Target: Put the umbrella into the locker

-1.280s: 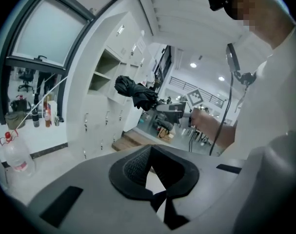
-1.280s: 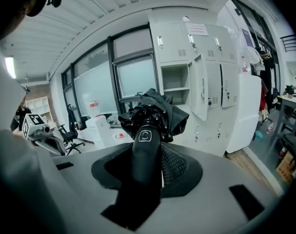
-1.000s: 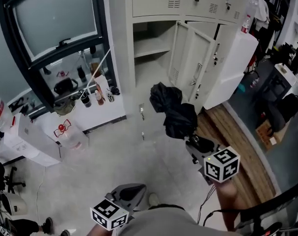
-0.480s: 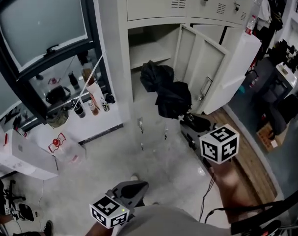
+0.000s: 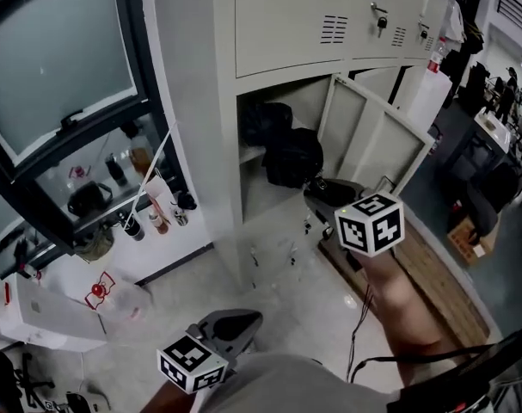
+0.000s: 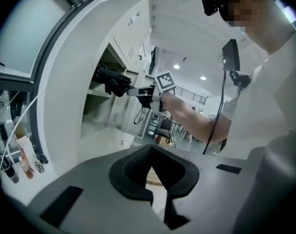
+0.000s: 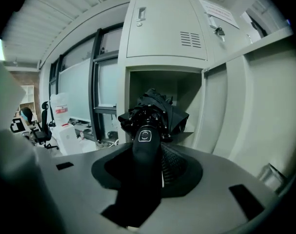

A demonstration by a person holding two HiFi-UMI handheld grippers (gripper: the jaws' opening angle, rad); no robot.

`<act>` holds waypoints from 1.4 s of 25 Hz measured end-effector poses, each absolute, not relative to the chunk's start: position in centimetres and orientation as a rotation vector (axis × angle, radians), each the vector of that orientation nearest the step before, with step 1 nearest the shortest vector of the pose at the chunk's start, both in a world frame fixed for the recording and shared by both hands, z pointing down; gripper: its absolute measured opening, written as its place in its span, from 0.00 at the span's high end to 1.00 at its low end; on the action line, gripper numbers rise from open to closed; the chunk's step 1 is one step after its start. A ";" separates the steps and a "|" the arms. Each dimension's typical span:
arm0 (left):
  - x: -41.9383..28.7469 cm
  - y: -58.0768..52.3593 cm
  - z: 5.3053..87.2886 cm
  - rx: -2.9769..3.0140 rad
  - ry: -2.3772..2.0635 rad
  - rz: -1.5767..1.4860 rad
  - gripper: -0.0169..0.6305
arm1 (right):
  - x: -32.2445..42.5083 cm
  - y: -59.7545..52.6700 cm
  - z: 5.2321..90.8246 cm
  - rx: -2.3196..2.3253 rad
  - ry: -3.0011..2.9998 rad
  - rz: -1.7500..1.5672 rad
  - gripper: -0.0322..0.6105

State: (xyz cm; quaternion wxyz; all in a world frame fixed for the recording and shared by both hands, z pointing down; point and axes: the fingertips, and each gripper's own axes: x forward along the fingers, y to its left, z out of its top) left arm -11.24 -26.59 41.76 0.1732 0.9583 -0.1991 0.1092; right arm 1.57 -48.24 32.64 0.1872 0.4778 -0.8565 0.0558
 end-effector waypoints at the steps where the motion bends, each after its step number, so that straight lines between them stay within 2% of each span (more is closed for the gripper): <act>1: -11.6 -27.3 41.6 2.723 -0.556 0.315 0.96 | 1.1 -49.5 32.5 1.348 -2.406 0.156 0.72; 20: -17.3 -37.3 41.9 2.714 -0.574 0.357 0.96 | -5.2 -68.7 32.5 1.364 -2.350 0.186 0.71; 35: -18.8 -38.9 43.2 2.658 -0.621 0.354 0.96 | -6.0 -72.4 35.0 1.310 -2.240 0.226 0.71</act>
